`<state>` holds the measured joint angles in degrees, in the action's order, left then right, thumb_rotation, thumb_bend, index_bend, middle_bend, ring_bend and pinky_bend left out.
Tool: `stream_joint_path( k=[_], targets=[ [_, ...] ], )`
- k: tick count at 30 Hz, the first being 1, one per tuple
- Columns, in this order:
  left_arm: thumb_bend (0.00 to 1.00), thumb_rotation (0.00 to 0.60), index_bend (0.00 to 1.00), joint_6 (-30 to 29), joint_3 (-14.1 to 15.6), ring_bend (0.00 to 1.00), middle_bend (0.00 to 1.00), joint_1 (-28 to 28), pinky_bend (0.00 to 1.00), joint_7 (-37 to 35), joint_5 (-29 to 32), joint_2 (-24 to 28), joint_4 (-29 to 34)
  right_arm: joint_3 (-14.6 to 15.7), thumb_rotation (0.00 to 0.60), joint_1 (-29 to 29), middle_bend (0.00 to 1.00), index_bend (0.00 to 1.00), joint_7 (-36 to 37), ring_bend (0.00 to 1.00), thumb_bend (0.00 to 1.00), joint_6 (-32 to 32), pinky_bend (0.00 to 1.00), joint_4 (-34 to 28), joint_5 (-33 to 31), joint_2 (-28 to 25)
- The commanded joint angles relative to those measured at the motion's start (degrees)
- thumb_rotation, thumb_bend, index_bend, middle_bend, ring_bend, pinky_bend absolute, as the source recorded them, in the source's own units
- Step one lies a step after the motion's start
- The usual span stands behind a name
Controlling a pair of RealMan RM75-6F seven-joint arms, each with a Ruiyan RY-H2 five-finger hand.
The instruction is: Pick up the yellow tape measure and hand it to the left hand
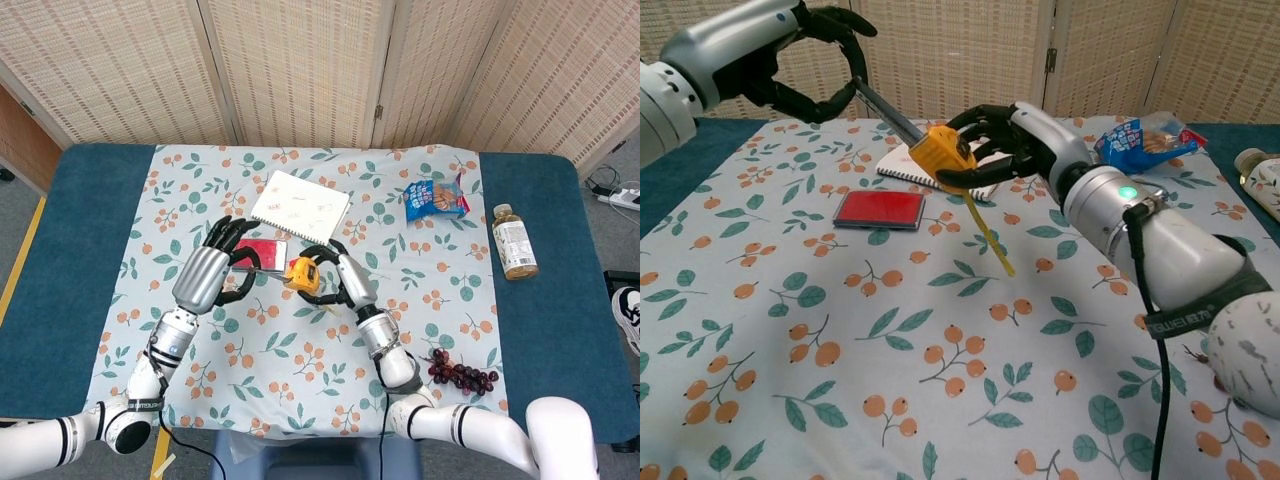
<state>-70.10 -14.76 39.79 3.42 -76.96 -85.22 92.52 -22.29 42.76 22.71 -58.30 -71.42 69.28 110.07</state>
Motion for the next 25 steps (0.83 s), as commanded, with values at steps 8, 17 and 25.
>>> stream_joint_path(
  k=[8, 17, 25],
  targets=[
    [0.61, 0.6, 0.61, -1.69, -0.15, 0.12, 0.17, -4.09, 0.0, -11.07, 0.66, 3.33, -4.4, 3.58, 0.6, -5.58, 0.51, 0.58, -1.0, 0.38, 0.33, 0.15, 0.0, -4.88, -0.06, -9.37],
    [0.61, 0.6, 0.6, -0.21, 0.64, 0.12, 0.18, -6.29, 0.0, -20.72, 0.53, 5.44, -9.7, 8.24, 0.6, -11.35, 0.51, 0.58, 1.48, 0.38, 0.33, -2.38, 0.0, -6.43, 2.93, -15.88],
    [0.61, 0.6, 0.6, 0.13, 1.24, 0.12, 0.18, -7.12, 0.0, -24.52, -0.29, 5.4, -11.97, 9.53, 0.6, -14.19, 0.51, 0.58, 4.62, 0.38, 0.33, -4.35, 0.0, -6.53, 4.52, -18.59]
  ],
)
